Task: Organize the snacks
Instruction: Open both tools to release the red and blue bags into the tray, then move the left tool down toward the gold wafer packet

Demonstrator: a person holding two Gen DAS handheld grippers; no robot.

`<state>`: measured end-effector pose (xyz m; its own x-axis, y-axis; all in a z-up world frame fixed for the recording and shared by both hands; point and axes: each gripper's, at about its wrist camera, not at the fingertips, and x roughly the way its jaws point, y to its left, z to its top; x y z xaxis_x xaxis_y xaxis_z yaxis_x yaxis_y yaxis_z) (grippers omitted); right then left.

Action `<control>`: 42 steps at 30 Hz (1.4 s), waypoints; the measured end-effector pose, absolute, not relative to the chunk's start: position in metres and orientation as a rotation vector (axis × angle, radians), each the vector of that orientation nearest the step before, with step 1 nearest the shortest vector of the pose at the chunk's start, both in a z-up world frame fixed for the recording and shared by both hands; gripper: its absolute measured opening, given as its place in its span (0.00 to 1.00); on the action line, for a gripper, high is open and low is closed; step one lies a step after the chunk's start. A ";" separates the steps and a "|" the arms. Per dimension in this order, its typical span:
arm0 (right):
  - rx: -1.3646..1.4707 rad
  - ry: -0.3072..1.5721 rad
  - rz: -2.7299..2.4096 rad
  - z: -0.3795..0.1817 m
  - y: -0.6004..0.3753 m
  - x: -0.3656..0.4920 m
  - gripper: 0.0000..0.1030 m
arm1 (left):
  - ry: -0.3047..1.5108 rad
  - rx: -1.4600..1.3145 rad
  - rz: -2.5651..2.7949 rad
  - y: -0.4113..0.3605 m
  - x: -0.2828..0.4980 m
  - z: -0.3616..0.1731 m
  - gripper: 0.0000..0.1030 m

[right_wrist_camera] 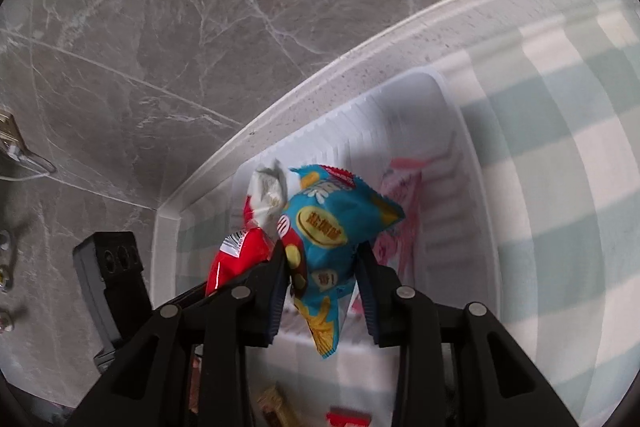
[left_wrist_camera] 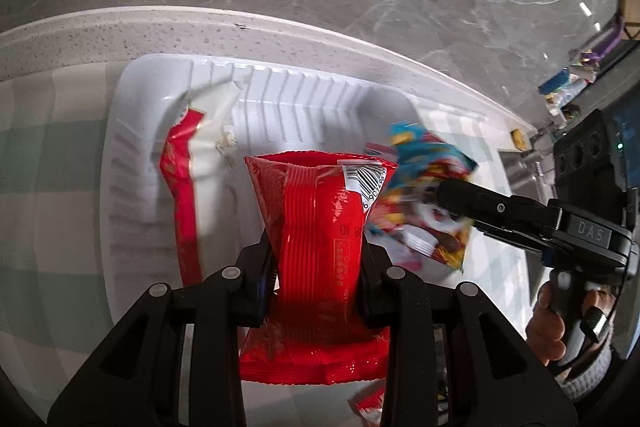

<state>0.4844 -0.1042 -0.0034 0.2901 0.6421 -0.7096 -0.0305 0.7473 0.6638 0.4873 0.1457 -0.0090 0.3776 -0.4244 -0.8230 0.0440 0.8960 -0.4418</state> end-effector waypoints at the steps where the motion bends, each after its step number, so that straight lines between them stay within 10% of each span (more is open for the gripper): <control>1: 0.590 1.202 0.483 -0.004 -0.104 0.486 0.35 | 1.157 -0.365 -0.295 0.145 0.490 -0.012 0.30; 5: 0.568 1.190 0.472 -0.003 -0.106 0.486 0.46 | 1.150 -0.342 -0.282 0.141 0.495 -0.016 0.41; 42: 0.591 1.141 0.313 0.008 -0.188 0.250 0.54 | 1.221 -0.306 -0.221 0.166 0.263 -0.004 0.42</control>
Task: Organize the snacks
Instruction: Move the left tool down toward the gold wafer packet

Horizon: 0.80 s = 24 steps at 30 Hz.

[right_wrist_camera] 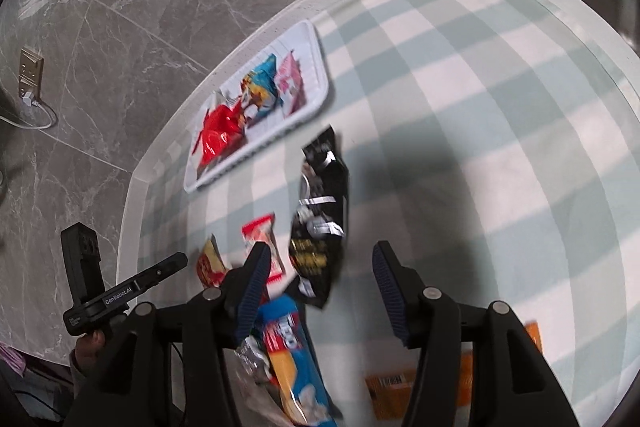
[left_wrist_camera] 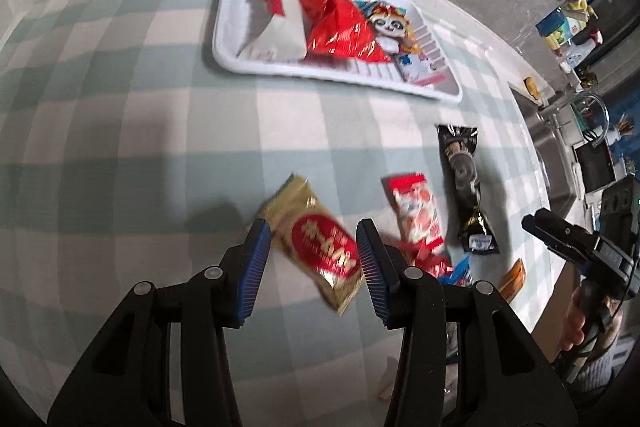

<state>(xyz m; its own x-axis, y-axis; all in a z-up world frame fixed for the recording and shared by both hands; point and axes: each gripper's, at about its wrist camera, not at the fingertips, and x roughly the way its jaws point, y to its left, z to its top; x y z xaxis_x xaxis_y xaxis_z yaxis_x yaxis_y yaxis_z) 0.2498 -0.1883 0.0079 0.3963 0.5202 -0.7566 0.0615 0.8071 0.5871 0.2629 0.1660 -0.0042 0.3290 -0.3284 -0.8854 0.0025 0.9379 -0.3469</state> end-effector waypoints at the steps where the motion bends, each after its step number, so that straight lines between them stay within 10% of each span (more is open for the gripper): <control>1: 0.592 1.138 0.309 0.008 -0.188 0.245 0.54 | 1.227 -0.310 -0.217 0.167 0.262 -0.005 0.42; 24: 0.509 1.123 0.288 0.009 -0.164 0.224 0.55 | 1.307 -0.378 -0.210 0.150 0.270 -0.029 0.42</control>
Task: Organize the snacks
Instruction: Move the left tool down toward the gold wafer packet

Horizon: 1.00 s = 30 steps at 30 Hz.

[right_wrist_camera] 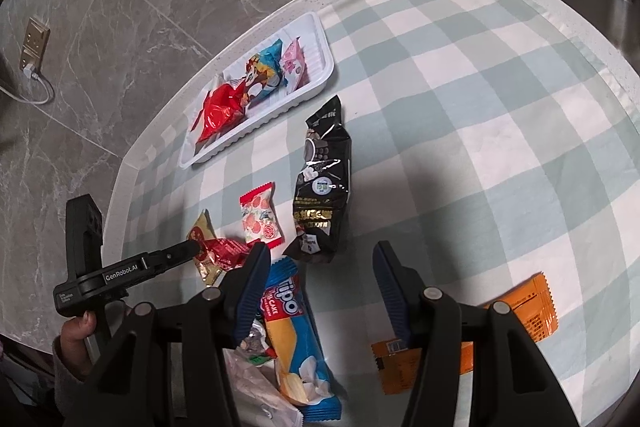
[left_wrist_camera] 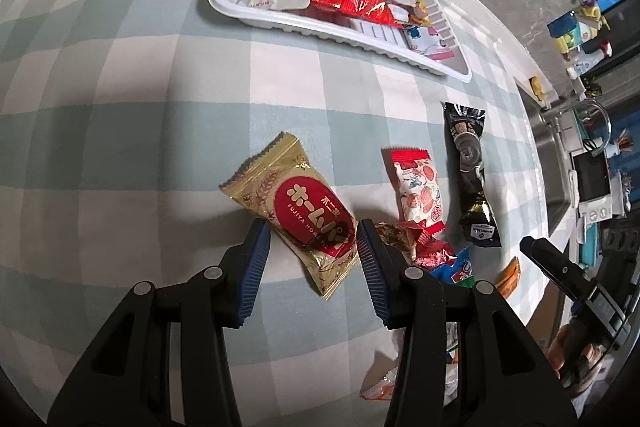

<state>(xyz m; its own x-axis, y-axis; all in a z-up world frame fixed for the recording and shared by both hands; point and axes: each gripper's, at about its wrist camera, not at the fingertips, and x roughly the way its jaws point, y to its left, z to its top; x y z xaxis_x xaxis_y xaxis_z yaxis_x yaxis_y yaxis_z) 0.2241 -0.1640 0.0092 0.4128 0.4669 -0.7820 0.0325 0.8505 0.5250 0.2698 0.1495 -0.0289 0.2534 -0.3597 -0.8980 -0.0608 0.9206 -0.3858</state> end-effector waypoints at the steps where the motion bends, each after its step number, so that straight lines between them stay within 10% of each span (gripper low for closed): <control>1: 0.505 1.123 0.294 0.009 -0.164 0.225 0.55 | 1.311 -0.382 -0.205 0.149 0.269 -0.030 0.42; 30: 0.330 1.171 0.368 -0.004 -0.136 0.272 0.56 | 1.297 -0.394 -0.111 0.139 0.282 -0.035 0.43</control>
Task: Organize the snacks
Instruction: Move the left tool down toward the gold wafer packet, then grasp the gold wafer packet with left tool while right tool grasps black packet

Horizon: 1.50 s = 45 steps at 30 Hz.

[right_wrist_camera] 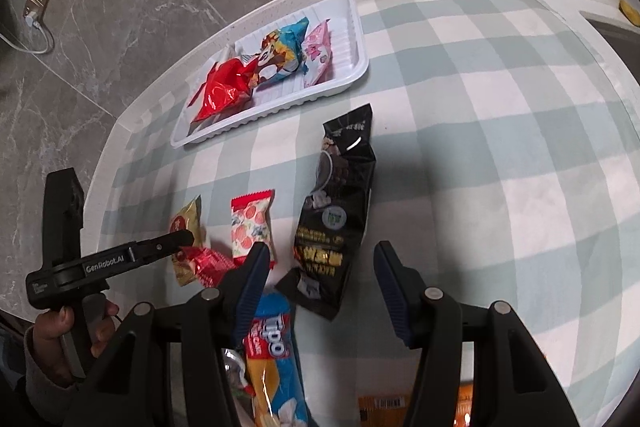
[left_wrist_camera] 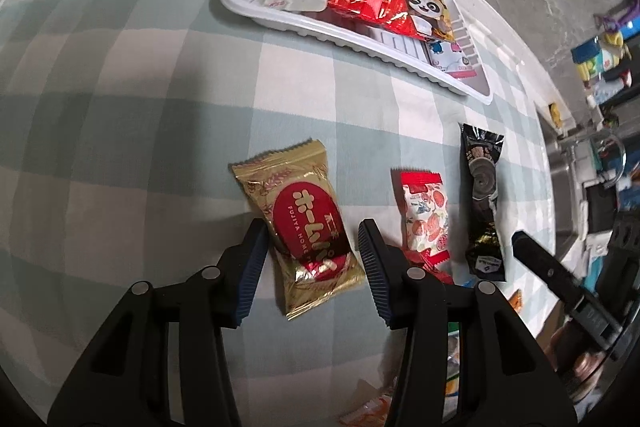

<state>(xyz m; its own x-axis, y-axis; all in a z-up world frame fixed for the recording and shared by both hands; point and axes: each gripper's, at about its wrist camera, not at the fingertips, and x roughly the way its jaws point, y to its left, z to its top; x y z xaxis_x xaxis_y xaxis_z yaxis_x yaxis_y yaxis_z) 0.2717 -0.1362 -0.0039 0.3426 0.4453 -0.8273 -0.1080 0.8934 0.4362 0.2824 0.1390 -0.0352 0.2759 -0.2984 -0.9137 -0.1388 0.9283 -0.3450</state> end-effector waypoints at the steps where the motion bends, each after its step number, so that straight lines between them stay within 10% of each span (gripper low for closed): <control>1: 0.323 1.175 0.365 -0.005 -0.135 0.275 0.56 | 1.295 -0.377 -0.111 0.137 0.283 -0.035 0.43; 20: 0.159 1.234 0.326 -0.030 -0.105 0.311 0.59 | 1.245 -0.114 -0.148 0.114 0.281 -0.036 0.42; 25: 0.099 1.221 0.333 -0.030 -0.101 0.311 0.44 | 1.225 -0.089 -0.142 0.117 0.278 -0.036 0.30; 45: 0.639 1.258 0.453 -0.032 -0.165 0.302 0.34 | 1.184 -0.263 -0.207 0.146 0.273 -0.011 0.28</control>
<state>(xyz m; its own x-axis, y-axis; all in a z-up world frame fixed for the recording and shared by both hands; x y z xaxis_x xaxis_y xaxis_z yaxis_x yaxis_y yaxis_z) 0.3024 -0.1651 -0.0324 0.2584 0.6376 -0.7258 0.0290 0.7458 0.6655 0.2731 0.1455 -0.0113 0.3646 -0.2955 -0.8830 0.0215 0.9507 -0.3093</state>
